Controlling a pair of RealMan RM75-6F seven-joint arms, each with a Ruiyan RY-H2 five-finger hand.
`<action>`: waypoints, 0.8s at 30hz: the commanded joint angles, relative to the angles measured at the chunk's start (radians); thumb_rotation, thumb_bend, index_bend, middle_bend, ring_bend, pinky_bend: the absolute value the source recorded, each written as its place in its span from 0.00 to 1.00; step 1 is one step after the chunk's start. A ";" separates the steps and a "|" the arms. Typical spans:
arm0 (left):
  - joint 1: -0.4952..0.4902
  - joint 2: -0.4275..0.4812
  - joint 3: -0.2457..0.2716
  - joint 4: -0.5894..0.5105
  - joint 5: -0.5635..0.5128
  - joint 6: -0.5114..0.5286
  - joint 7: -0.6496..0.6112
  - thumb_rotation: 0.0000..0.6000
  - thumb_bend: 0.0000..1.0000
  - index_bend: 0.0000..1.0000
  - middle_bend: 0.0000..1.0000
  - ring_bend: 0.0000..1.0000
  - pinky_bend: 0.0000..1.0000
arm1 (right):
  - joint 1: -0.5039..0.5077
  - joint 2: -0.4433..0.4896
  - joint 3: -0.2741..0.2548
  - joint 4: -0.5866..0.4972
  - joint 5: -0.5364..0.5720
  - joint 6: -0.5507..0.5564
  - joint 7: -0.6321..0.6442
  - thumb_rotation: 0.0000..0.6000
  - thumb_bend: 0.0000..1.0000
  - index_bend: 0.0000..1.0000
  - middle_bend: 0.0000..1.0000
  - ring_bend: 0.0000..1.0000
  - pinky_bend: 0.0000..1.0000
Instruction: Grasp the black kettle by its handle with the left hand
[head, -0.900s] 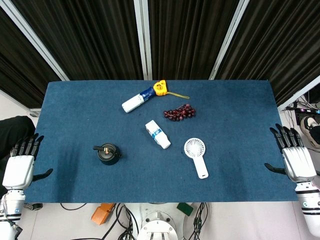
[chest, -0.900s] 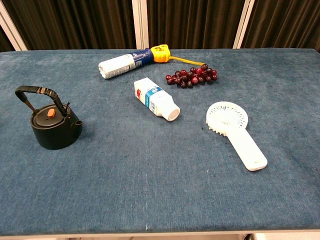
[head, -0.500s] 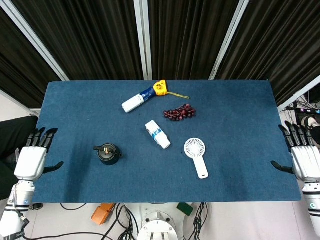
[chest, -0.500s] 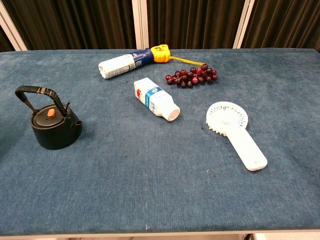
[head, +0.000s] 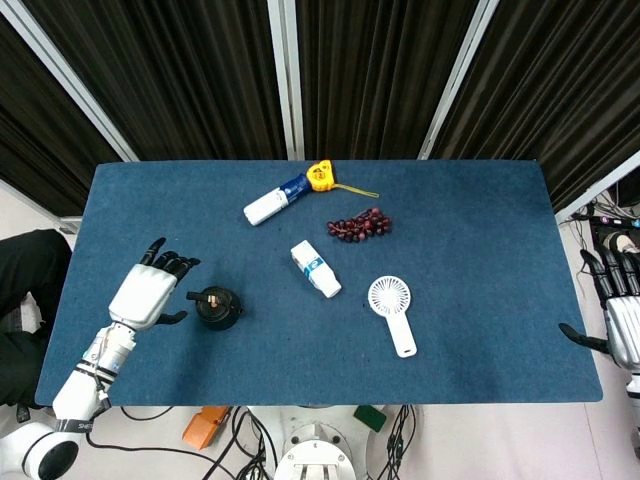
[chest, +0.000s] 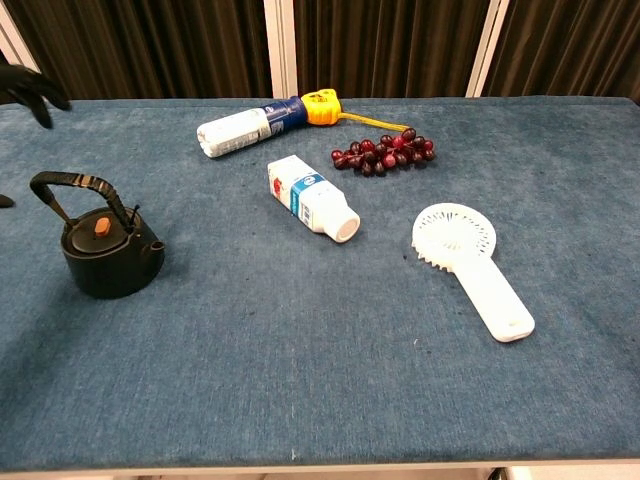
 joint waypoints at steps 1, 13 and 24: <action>-0.050 -0.029 -0.007 -0.072 -0.108 -0.038 0.121 1.00 0.15 0.22 0.29 0.22 0.00 | 0.001 -0.001 -0.001 0.005 0.001 -0.004 0.005 1.00 0.00 0.00 0.03 0.00 0.00; -0.122 -0.125 0.013 -0.119 -0.263 -0.001 0.306 1.00 0.14 0.30 0.38 0.29 0.00 | 0.001 -0.008 -0.008 0.029 0.006 -0.022 0.027 1.00 0.00 0.00 0.03 0.00 0.00; -0.149 -0.165 0.042 -0.116 -0.337 0.064 0.388 1.00 0.14 0.38 0.46 0.35 0.00 | 0.004 -0.016 -0.012 0.044 0.010 -0.039 0.038 1.00 0.00 0.00 0.03 0.00 0.00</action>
